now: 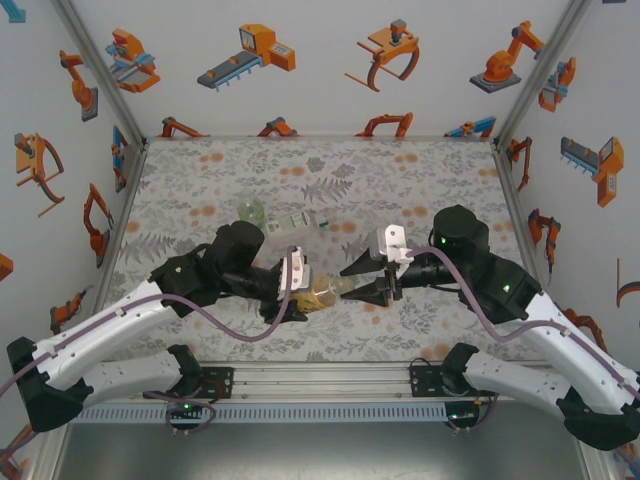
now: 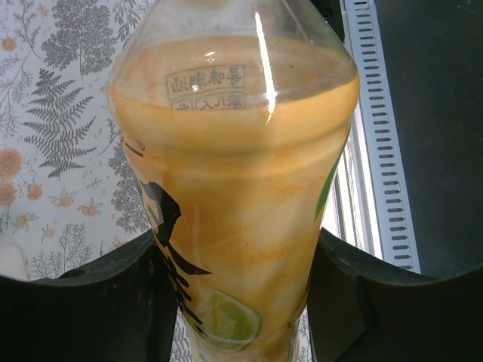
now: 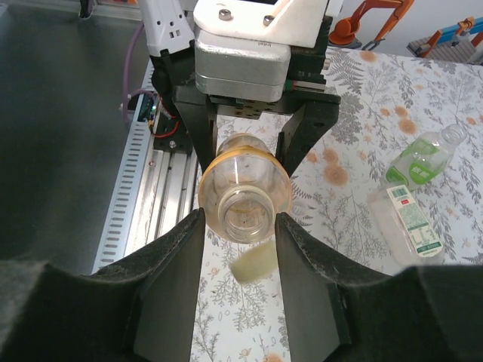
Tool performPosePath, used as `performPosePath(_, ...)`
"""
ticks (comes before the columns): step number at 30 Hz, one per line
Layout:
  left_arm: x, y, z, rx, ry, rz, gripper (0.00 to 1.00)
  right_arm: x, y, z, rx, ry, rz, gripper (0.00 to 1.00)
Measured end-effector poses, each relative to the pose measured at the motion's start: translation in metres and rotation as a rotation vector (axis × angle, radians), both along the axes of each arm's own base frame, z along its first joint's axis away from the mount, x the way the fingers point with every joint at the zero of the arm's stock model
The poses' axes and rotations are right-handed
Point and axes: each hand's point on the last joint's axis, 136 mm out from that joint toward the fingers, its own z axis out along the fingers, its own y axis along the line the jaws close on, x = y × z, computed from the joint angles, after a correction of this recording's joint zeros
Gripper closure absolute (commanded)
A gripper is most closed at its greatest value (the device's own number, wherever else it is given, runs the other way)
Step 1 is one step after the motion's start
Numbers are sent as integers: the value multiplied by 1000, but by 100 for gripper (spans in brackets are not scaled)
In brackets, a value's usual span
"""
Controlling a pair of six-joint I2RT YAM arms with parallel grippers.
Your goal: Screw on the bottle caps
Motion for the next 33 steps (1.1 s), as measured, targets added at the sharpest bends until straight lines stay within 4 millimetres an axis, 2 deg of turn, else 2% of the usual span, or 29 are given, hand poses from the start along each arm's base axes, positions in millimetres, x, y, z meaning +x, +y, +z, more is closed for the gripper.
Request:
performPosePath(13, -1, 2, 5, -15, -12, 2, 100, 6, -4, -8, -13, 0, -56, 60)
performPosePath(22, 8, 3, 4, -8, -30, 52, 100, 27, -13, -9, -20, 33, -221, 62)
performPosePath(28, 24, 11, 4, -18, -55, 172, 100, 50, -19, -36, -65, 154, -384, 69)
performPosePath(33, 45, 25, 8, -41, -56, 315, 100, 75, -24, -69, -113, 325, -566, 76)
